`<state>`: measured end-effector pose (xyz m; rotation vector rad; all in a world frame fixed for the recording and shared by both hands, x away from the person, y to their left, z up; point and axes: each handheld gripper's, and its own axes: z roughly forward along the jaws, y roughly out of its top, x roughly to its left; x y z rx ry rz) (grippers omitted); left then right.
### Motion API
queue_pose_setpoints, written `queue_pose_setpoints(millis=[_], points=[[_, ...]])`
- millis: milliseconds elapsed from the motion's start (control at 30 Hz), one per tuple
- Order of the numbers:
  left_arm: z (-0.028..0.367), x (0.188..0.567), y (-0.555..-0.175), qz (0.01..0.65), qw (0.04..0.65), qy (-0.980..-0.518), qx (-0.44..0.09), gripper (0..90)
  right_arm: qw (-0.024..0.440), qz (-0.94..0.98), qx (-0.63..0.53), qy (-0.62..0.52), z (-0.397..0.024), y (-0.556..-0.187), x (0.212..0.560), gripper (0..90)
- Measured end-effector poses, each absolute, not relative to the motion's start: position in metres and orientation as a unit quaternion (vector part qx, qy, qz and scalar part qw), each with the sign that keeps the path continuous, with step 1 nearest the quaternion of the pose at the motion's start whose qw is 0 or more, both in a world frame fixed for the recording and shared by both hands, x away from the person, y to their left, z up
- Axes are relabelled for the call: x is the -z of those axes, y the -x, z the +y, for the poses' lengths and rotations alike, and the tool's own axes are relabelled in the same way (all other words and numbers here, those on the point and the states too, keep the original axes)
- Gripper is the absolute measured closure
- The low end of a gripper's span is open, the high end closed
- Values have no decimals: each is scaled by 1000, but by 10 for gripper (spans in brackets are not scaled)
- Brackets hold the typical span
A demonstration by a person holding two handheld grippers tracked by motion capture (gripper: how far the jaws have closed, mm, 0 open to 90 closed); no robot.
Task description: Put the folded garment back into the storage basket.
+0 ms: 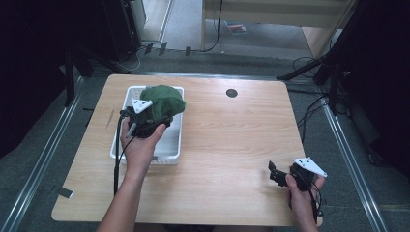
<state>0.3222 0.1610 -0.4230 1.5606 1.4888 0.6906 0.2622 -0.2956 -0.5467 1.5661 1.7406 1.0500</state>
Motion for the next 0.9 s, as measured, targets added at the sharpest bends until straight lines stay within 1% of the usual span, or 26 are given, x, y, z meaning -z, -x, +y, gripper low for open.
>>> queue_pose_setpoints(millis=[233,367,467,600,733,900], points=[[175,435,-335,606,411,-619,-284,380,284,651,-392,-585,-296,-262,547,8],[181,445,-346,607,409,-613,-297,380,285,651,-392,-585,-296,-262,547,8],[187,452,-355,606,405,-617,-297,380,284,650,-392,-585,-296,-262,547,8],[193,461,-364,609,404,-618,-291,382,283,652,-393,-584,-296,-263,547,8],[196,469,-371,621,387,-620,-283,376,282,651,-392,-586,-296,-262,547,8],[197,480,-378,635,366,-633,-248,366,282,651,-393,-585,-296,-262,547,8]])
